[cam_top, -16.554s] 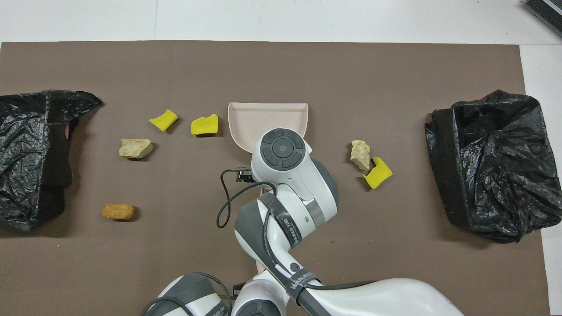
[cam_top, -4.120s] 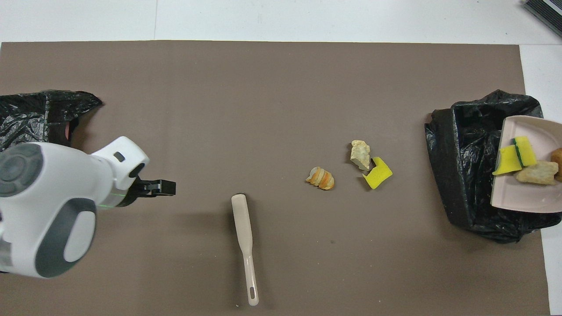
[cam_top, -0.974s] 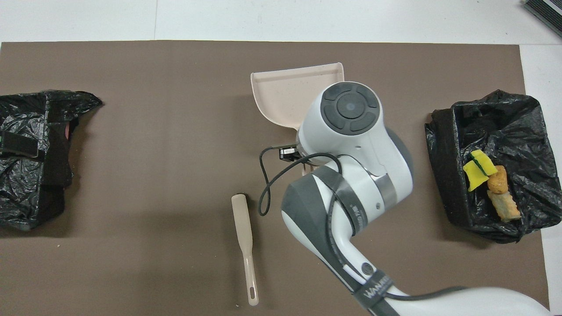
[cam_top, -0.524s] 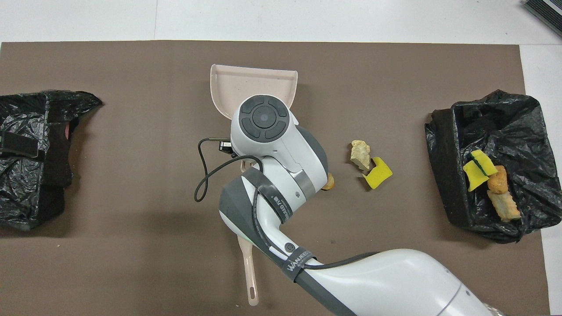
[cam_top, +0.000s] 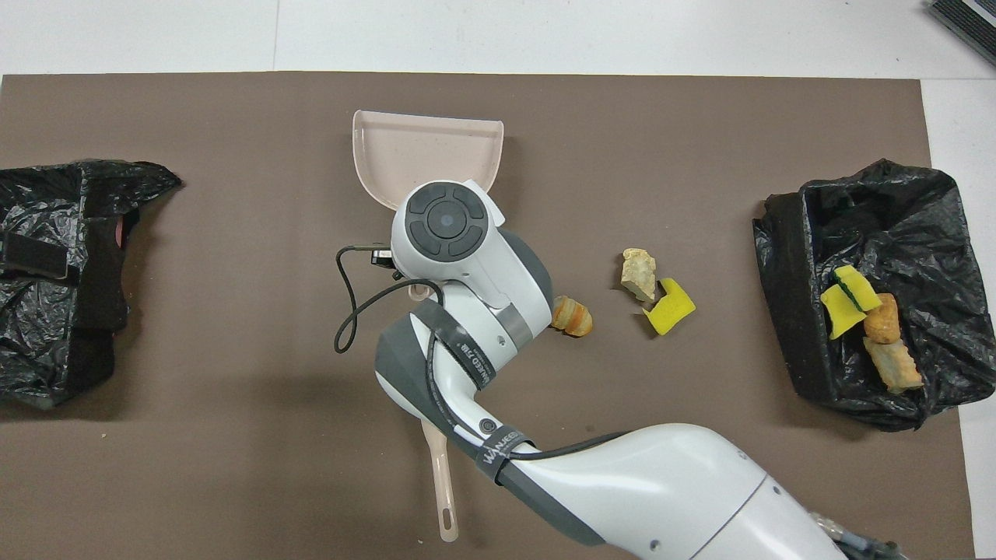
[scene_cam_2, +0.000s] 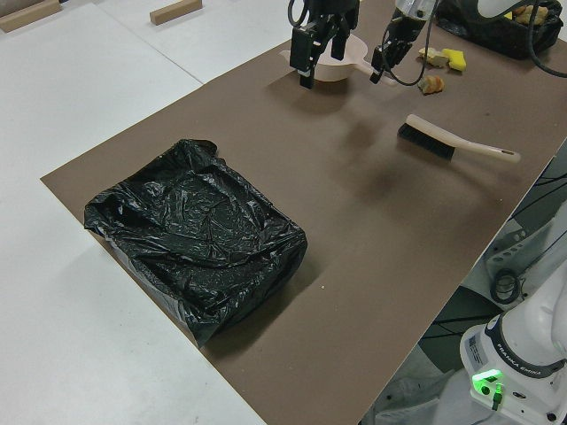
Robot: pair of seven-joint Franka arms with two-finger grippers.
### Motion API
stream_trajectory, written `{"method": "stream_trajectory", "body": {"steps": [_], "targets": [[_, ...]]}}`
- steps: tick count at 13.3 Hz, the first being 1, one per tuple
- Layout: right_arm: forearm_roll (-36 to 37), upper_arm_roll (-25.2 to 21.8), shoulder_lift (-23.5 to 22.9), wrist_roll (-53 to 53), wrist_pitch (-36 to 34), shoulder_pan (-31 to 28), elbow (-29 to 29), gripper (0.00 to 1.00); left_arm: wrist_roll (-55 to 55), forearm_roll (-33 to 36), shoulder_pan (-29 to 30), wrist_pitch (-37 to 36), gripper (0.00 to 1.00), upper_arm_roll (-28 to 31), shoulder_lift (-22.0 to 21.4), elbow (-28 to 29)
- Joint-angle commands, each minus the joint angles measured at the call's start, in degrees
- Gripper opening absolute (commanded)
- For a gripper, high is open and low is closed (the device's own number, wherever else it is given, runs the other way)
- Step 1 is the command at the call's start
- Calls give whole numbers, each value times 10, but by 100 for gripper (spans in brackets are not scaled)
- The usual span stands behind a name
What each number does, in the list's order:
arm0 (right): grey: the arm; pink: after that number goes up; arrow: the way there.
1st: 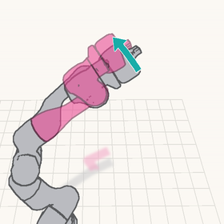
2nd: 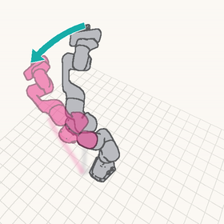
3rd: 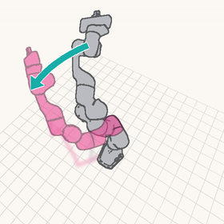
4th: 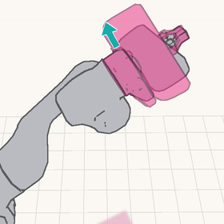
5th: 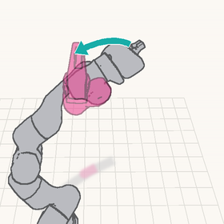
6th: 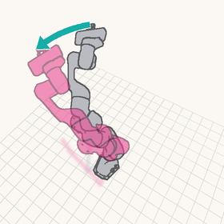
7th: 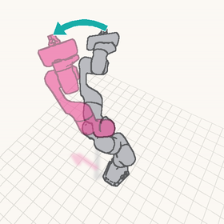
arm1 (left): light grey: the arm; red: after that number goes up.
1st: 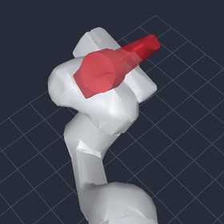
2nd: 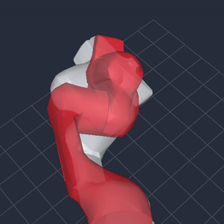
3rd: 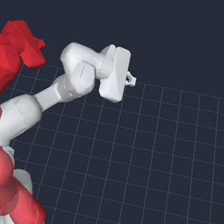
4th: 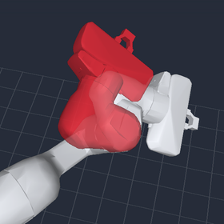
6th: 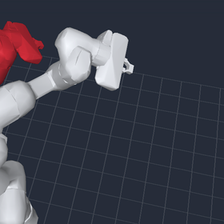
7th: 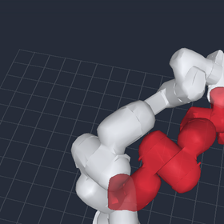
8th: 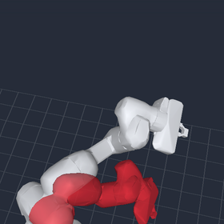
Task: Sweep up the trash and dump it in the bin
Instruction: 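Bring the dustpan back and set it on the table with the right gripper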
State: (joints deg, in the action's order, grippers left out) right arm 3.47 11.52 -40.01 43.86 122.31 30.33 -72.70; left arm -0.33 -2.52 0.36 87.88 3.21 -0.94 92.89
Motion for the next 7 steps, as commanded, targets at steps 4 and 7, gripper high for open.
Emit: {"method": "stream_trajectory", "body": {"steps": [4,7], "targets": [[19,2,-4,4,-6,5,-17,0,7,10,-3,-6,100,0,-3,-4],[23,3,1,-10,-8,-2,-13,100,7,10,-3,-5,100,0,-3,-4]]}}
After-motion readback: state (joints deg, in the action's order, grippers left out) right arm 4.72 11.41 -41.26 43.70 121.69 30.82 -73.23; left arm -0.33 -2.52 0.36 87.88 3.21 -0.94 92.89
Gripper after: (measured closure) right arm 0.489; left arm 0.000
